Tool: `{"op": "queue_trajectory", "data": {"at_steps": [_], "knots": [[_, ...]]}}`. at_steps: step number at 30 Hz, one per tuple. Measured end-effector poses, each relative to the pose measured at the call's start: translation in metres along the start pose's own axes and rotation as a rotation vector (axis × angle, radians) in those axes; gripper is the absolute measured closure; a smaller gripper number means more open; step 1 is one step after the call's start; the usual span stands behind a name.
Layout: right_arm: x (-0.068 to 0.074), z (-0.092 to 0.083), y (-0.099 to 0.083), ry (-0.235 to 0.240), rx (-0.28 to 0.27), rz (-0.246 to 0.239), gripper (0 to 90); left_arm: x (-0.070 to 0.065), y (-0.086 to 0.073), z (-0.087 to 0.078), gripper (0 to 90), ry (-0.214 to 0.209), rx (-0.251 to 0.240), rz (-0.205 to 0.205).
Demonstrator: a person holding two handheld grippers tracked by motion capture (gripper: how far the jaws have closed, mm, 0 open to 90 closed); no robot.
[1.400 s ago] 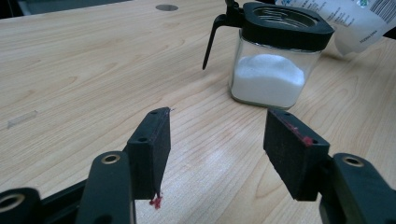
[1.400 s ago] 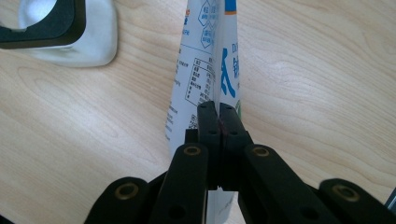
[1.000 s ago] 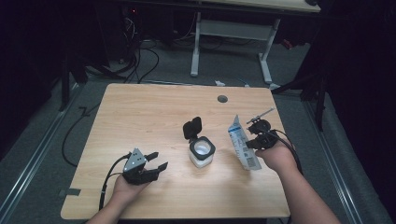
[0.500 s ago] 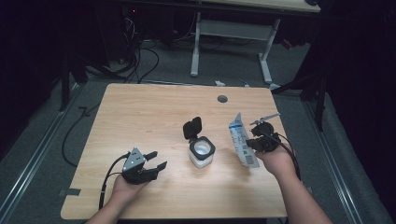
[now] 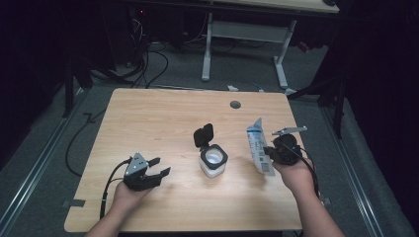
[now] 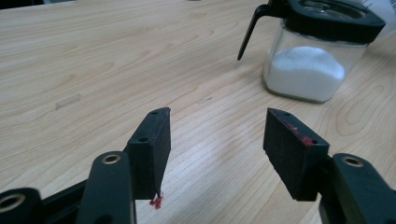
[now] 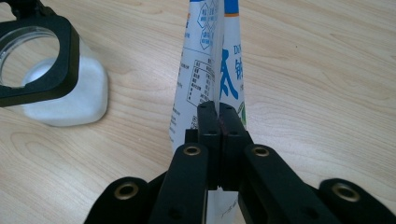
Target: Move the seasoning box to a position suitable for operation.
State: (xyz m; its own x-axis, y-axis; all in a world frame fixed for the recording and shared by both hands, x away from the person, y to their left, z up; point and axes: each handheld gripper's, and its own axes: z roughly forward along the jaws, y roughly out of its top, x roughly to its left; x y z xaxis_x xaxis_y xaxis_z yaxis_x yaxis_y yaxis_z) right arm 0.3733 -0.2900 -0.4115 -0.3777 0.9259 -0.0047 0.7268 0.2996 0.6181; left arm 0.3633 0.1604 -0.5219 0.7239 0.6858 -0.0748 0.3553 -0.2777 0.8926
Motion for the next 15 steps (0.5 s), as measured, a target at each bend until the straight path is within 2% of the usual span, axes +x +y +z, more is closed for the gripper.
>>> {"op": "queue_trajectory", "data": {"at_steps": [2, 6, 10, 15], "knots": [[0.000, 0.000, -0.003, -0.003, -0.015, 0.009, 90.0, 0.003, -0.001, -0.002, 42.0, 0.008, 0.015, 0.008], [-0.001, 0.002, -0.010, -0.001, -0.051, 0.029, 90.0, 0.009, -0.003, -0.007, 42.1, 0.019, 0.018, -0.010], [-0.002, 0.000, -0.015, -0.006, -0.087, 0.045, 90.0, 0.015, -0.006, -0.015, 42.1, 0.036, 0.022, -0.010], [0.000, -0.001, -0.023, -0.018, -0.133, 0.042, 90.0, 0.026, -0.011, -0.026, 40.9, 0.068, 0.030, -0.017]]}}
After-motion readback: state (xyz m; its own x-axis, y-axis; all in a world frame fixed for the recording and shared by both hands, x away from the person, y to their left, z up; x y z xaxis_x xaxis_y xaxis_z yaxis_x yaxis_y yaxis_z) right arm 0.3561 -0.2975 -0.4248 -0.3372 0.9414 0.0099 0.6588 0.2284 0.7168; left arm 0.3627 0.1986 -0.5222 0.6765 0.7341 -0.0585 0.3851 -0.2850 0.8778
